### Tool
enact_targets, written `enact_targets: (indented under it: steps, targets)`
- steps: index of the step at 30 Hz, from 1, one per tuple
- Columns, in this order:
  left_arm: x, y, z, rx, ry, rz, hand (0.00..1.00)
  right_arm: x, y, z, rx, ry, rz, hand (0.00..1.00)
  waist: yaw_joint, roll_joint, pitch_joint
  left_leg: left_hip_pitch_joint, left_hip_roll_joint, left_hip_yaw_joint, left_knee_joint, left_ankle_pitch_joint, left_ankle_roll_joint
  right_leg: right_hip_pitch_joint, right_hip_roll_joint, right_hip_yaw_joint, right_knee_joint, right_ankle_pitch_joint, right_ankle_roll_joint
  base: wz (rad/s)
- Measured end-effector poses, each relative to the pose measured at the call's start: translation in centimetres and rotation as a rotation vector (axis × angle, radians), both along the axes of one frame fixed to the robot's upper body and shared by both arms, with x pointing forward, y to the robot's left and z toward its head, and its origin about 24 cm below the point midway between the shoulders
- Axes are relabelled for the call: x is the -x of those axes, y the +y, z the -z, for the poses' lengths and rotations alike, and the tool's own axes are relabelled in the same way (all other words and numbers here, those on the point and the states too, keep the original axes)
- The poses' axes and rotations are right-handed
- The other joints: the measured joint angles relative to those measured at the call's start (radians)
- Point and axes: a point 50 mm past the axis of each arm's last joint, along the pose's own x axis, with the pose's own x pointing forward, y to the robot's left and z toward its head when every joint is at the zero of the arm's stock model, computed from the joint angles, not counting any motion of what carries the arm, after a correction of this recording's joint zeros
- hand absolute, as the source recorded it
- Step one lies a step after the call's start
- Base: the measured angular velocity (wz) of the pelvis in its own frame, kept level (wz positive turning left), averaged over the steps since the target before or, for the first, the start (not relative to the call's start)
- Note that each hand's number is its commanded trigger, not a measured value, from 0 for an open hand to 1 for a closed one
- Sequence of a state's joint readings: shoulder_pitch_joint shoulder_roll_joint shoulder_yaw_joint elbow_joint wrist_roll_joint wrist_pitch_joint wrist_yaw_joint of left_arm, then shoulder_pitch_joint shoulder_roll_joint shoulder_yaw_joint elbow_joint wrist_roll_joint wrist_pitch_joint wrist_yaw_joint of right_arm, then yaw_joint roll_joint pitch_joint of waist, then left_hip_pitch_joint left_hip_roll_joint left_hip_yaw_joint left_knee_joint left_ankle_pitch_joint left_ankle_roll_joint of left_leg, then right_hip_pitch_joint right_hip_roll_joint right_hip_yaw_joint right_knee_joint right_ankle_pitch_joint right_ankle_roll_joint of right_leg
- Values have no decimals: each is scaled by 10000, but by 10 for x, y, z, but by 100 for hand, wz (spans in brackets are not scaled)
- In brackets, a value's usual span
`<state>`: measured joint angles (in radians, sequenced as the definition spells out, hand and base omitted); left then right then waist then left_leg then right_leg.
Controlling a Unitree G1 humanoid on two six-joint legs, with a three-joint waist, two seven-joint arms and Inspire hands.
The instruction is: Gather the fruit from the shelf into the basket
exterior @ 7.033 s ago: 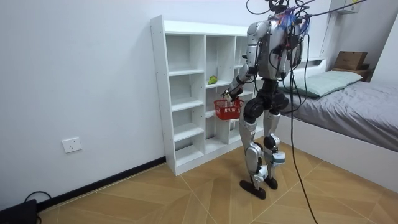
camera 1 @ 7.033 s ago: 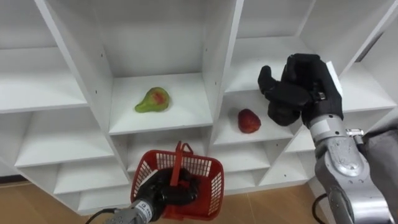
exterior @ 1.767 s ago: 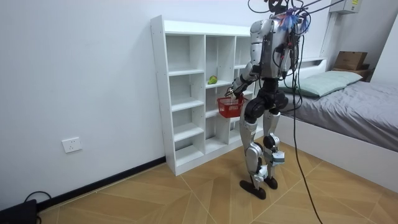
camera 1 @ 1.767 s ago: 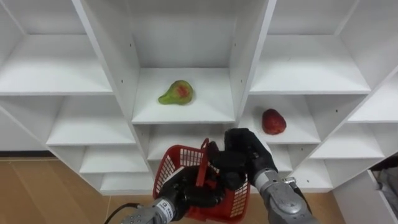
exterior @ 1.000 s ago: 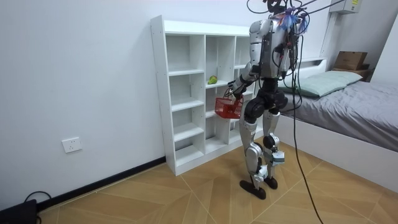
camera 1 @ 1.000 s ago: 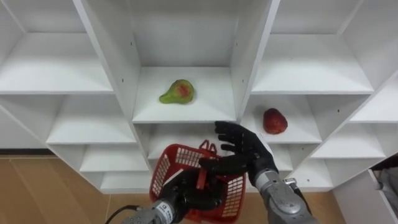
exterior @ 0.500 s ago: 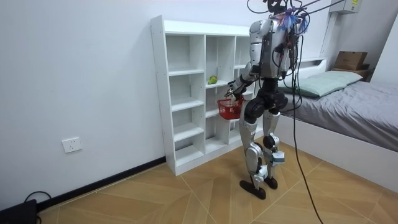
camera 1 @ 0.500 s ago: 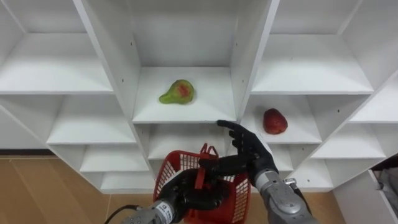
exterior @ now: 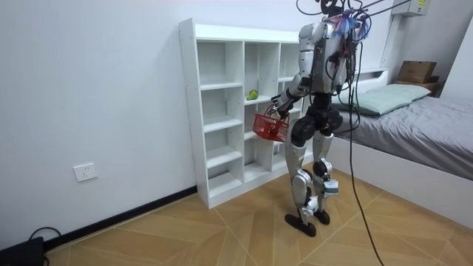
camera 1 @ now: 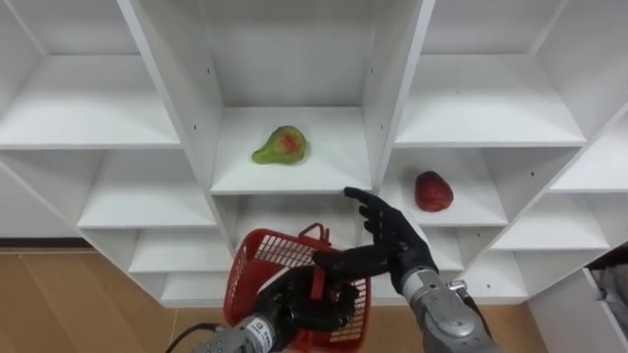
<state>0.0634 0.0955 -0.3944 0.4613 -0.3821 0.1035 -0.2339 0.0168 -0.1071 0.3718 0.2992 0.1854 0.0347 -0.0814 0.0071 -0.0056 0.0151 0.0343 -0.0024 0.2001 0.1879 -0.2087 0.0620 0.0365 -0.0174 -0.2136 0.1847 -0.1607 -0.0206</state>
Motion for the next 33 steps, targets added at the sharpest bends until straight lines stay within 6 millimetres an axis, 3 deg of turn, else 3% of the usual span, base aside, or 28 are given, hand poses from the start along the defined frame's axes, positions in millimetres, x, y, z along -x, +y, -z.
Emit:
enact_targets:
  steps: [17,26,29,33]
  targets:
    - [36,37,43,-1062,2350,-1233,100,0,-8,-10,943,-76,-1445,0,283,-83,-57,28,6,27,-38,2,-3,-22,21,114,5,-1,-1,0]
    - [57,59,61,-1489,3519,-2534,100,-6,-15,-22,2210,50,-2107,0,640,-98,-67,98,6,170,-69,2,-3,-31,25,206,7,0,-2,-5]
    - [63,64,64,-1681,3837,-2826,100,-8,-12,-30,2530,-257,-2561,0,723,-98,-67,99,11,171,-65,2,-3,-27,26,187,8,2,-4,0]
    - [66,67,66,-1825,3954,-3004,100,-19,6,-81,1826,-2675,-3105,0,831,-118,-100,139,17,125,-73,3,-4,43,24,90,9,1,-4,4]
